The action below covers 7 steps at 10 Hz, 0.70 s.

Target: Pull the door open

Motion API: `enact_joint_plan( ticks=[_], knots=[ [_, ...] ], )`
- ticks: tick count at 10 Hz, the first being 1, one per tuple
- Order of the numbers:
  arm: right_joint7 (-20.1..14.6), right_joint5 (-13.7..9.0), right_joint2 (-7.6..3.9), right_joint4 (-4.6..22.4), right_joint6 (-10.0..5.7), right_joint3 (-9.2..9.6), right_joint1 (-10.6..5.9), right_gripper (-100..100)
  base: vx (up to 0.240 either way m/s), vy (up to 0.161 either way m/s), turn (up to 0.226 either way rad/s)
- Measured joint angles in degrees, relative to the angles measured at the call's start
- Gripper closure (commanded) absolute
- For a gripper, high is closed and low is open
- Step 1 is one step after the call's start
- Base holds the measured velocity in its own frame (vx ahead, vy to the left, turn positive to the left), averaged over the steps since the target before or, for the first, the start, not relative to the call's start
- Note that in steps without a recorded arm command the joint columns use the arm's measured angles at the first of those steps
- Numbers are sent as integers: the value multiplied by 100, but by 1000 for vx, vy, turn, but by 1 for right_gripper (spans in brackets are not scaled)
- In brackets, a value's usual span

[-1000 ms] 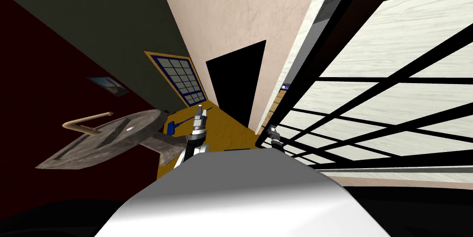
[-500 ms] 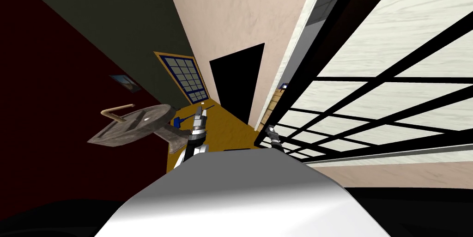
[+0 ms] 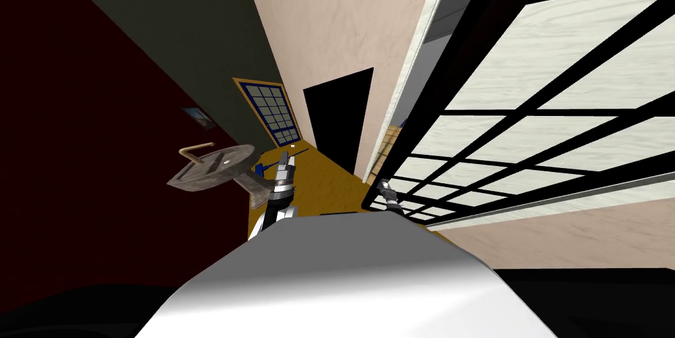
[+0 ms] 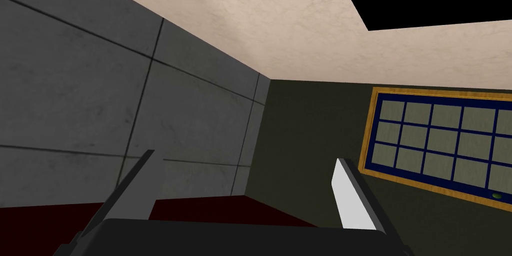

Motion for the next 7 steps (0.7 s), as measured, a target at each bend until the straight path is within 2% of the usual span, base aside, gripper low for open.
enact_joint_plan(
  ticks=[2,6,7],
  knots=[
    [-129,85,-88,8,-113,149,14,100,-212,-48,65],
    [-363,273,-287,-201,-259,493,221,100,-219,-38,59],
    [-416,314,-328,-207,-306,564,243,100,-95,2,11]
  ],
)
